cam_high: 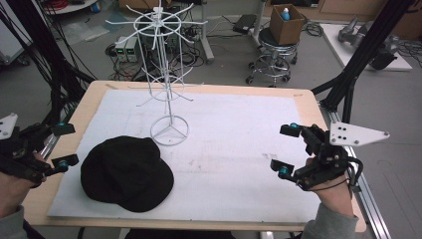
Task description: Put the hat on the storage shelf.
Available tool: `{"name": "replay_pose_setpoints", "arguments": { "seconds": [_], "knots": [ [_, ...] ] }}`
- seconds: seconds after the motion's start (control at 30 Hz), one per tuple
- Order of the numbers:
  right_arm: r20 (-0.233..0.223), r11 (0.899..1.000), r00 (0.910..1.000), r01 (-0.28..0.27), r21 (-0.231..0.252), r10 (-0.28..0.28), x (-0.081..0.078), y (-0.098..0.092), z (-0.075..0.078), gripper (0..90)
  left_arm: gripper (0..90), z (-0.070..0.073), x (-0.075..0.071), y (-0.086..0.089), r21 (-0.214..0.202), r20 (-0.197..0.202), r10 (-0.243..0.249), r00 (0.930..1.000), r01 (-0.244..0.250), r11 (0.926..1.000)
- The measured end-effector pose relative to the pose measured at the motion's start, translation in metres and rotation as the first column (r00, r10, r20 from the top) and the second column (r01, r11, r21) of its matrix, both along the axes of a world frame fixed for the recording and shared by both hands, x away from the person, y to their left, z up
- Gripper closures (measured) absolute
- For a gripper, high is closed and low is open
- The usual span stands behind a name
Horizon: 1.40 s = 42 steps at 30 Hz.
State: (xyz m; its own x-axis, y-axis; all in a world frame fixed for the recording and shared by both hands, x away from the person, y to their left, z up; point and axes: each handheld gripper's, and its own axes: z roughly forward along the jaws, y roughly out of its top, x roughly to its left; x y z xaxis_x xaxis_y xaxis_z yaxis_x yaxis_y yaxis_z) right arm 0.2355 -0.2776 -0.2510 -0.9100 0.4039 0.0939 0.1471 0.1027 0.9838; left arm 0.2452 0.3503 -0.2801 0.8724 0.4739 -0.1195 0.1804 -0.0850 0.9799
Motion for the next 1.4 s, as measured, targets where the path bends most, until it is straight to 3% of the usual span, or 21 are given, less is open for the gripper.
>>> {"name": "replay_pose_setpoints", "arguments": {
  "seconds": [0.2, 0.37, 0.6, 0.73, 0.9, 1.0, 1.17, 1.4],
  "knots": [
    [-0.005, 1.0, 1.0, -0.002, 0.0, 0.002, 0.001, 0.0, -0.001, 0.7, 1.8, -0.008, 0.007, 0.0, 0.008, -0.025, -0.014, 0.9996, 0.014, 0.9999],
    [-0.006, 1.0, 1.0, -0.006, -0.003, 0.006, 0.002, 0.0, -0.002, 0.7, 1.8, -0.015, 0.012, -0.004, 0.027, -0.011, -0.026, 0.9996, 0.026, 0.9993],
    [-0.005, 1.0, 1.0, -0.006, -0.004, 0.006, 0.003, 0.001, -0.003, 0.7, 1.8, -0.032, 0.023, -0.019, 0.076, -0.028, -0.04, 0.9988, 0.042, 0.9962],
    [-0.007, 1.0, 1.0, -0.006, -0.004, 0.006, 0.002, 0.0, -0.003, 0.7, 1.8, -0.041, 0.027, -0.026, 0.08, -0.028, -0.048, 0.9985, 0.05, 0.9956],
    [-0.008, 1.0, 0.9999, -0.01, -0.007, 0.01, 0.003, 0.0, -0.003, 0.7, 1.8, -0.05, 0.031, -0.027, 0.091, -0.016, -0.021, 0.9997, 0.022, 0.9956],
    [-0.005, 1.0, 0.9998, -0.019, -0.01, 0.019, 0.004, 0.002, -0.004, 0.7, 1.8, -0.055, 0.031, -0.03, 0.129, 0.034, 0.024, 0.9991, -0.028, 0.9913],
    [-0.007, 1.0, 0.9997, -0.023, -0.02, 0.023, 0.005, 0.004, -0.005, 0.7, 1.8, -0.063, 0.035, -0.03, 0.139, 0.011, 0.009, 0.9999, -0.01, 0.9903],
    [-0.015, 0.999, 0.9996, -0.025, -0.023, 0.025, 0.006, 0.005, -0.006, 0.7, 1.8, -0.081, 0.045, -0.018, 0.145, -0.053, 0.039, 0.9978, -0.03, 0.9889]
  ]
}}
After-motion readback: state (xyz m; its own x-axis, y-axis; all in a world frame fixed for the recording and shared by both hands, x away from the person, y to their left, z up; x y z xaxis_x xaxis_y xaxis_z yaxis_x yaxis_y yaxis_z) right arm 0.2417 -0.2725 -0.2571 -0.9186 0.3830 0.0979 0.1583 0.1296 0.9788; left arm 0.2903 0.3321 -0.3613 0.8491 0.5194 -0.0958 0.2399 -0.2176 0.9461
